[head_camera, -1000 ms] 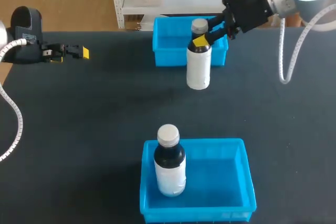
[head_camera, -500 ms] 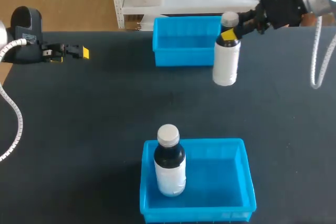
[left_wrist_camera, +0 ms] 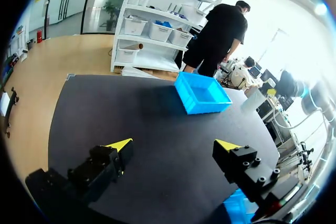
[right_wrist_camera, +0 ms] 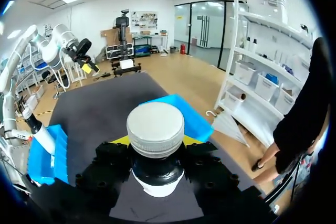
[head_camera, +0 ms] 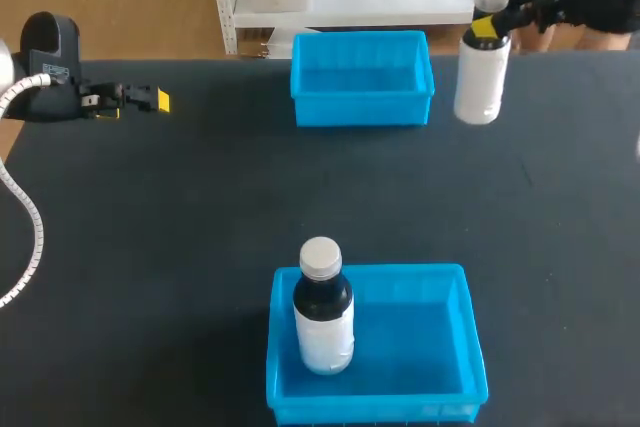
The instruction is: Pick up the bottle, and place it in the far bin if it is heavy, or in the near bin if it is light.
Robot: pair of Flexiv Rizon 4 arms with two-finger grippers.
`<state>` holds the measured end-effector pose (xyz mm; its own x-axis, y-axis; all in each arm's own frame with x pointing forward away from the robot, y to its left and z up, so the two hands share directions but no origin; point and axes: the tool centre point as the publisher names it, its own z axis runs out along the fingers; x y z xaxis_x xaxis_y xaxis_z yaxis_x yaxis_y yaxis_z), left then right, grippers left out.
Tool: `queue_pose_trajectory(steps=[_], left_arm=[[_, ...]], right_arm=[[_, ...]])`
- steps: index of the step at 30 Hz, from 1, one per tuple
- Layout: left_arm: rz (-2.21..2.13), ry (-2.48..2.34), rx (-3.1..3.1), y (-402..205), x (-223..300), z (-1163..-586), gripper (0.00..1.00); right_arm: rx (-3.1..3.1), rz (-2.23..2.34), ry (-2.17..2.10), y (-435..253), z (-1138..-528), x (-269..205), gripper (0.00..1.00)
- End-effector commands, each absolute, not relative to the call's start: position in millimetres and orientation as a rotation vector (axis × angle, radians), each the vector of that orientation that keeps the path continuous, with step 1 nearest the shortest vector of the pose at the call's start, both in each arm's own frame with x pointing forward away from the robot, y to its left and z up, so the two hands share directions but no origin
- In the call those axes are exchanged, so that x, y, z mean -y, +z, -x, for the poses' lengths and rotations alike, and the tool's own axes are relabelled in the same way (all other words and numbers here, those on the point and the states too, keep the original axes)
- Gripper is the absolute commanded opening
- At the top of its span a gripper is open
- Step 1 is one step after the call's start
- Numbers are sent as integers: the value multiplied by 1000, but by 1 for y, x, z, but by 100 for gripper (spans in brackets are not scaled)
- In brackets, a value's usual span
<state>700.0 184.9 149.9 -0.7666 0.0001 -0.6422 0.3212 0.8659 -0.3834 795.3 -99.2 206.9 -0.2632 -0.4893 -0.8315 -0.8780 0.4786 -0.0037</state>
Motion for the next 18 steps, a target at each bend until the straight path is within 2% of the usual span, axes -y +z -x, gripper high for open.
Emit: queue_pose_trajectory(steps=[1,8,18], left_arm=[[-231,-636,-2374,150,-185,-700,100],[-231,-636,-2374,150,-185,-700,100],[-231,-636,-2374,150,-185,-700,100]], right_arm=[[-1902,1155,609,221,-810,100,0],[-1852,1249,633,237,-837,83,0],[-1753,1412,675,242,-872,29,0]])
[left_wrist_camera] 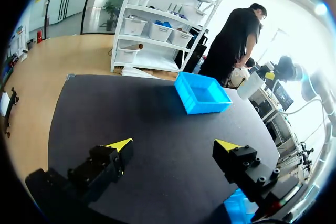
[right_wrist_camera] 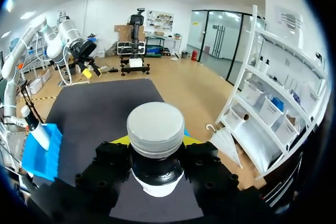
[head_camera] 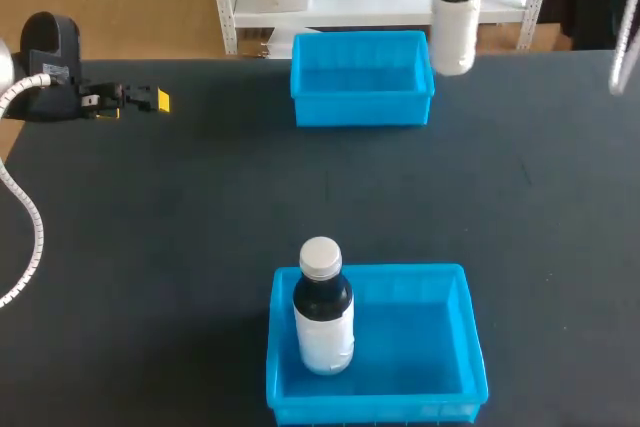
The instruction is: Pick up the bottle, and place it in the far bin if it is heavy, or in the near bin if it is light.
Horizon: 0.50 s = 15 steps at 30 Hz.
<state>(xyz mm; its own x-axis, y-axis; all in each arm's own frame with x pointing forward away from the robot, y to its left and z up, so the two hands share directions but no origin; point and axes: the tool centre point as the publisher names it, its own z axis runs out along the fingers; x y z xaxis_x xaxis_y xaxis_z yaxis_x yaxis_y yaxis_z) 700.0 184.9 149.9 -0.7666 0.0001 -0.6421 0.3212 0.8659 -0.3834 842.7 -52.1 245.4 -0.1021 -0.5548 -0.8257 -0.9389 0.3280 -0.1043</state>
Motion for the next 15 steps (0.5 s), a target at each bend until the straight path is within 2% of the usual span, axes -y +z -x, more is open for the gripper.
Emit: queue_pose_trajectory(steps=[1,15], left_arm=[[-231,-636,-2374,150,-185,-700,100],[-231,-636,-2374,150,-185,-700,100]], right_arm=[[-1744,1423,682,242,-874,22,0],[-1653,1541,811,217,-891,-48,0]])
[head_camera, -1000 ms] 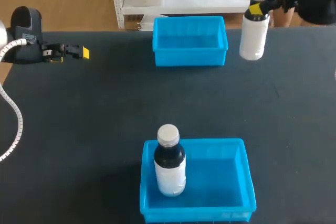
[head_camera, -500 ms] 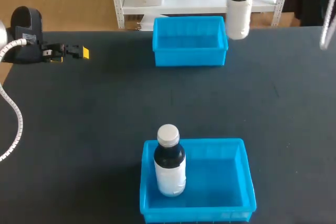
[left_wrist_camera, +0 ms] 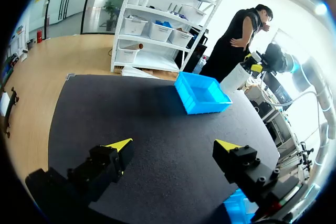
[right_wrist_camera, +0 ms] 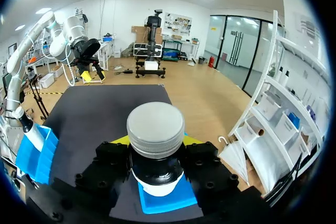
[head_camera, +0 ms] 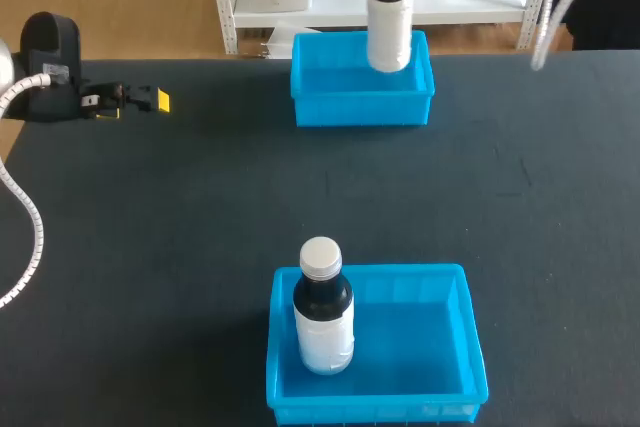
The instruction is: Pick up the bottle, and place it in the far bin if it is heavy, or in the near bin if it is light.
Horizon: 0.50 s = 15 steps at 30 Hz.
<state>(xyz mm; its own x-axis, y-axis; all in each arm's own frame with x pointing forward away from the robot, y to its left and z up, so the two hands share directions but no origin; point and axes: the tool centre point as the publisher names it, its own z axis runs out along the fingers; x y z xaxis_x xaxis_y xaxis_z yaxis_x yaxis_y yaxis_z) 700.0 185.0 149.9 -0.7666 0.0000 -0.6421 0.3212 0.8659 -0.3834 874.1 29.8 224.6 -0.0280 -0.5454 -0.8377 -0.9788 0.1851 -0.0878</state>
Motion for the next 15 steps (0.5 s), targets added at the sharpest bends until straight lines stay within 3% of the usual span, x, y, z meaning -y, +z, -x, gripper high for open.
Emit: queue_pose_trajectory(steps=[1,15], left_arm=[[-231,-636,-2374,150,-185,-700,100],[-231,-636,-2374,150,-185,-700,100]], right_arm=[[-1648,1548,816,216,-892,-52,0],[-1615,1582,888,195,-903,-84,0]])
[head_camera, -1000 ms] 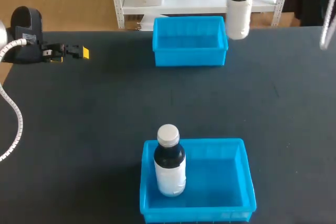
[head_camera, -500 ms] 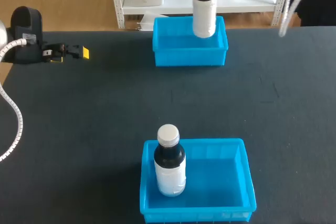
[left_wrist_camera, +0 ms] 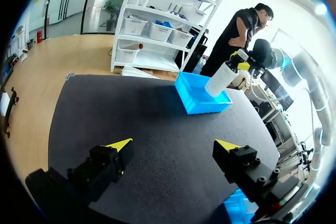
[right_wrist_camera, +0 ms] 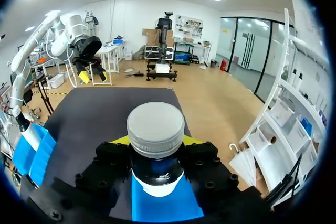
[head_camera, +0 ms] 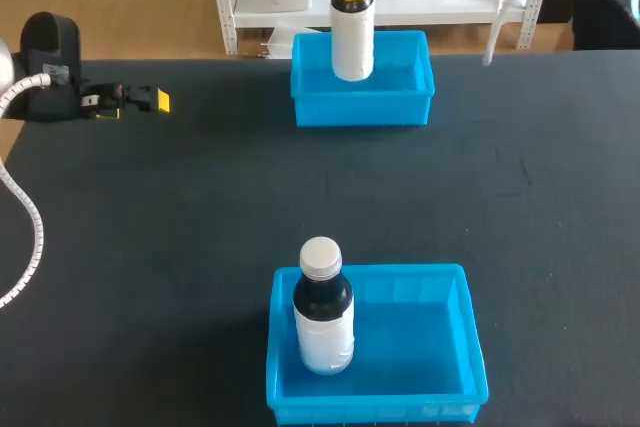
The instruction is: Pick up the bottle, and place it in the far bin if it is heavy, or in the near bin if it is light.
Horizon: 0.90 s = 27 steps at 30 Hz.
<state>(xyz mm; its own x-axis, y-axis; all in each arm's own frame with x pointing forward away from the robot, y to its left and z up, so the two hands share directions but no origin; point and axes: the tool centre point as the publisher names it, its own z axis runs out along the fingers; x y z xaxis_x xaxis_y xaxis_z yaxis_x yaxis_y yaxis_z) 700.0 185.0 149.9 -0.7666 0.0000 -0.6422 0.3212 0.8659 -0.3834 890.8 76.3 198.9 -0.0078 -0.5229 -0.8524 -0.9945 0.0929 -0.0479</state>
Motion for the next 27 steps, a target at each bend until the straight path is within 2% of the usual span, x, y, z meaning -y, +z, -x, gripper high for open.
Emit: queue_pose_trajectory(steps=[1,27], left_arm=[[-231,-636,-2374,150,-185,-700,100],[-231,-636,-2374,150,-185,-700,100]], right_arm=[[-1616,1581,894,193,-904,-86,0],[-1653,1552,982,148,-929,-107,0]])
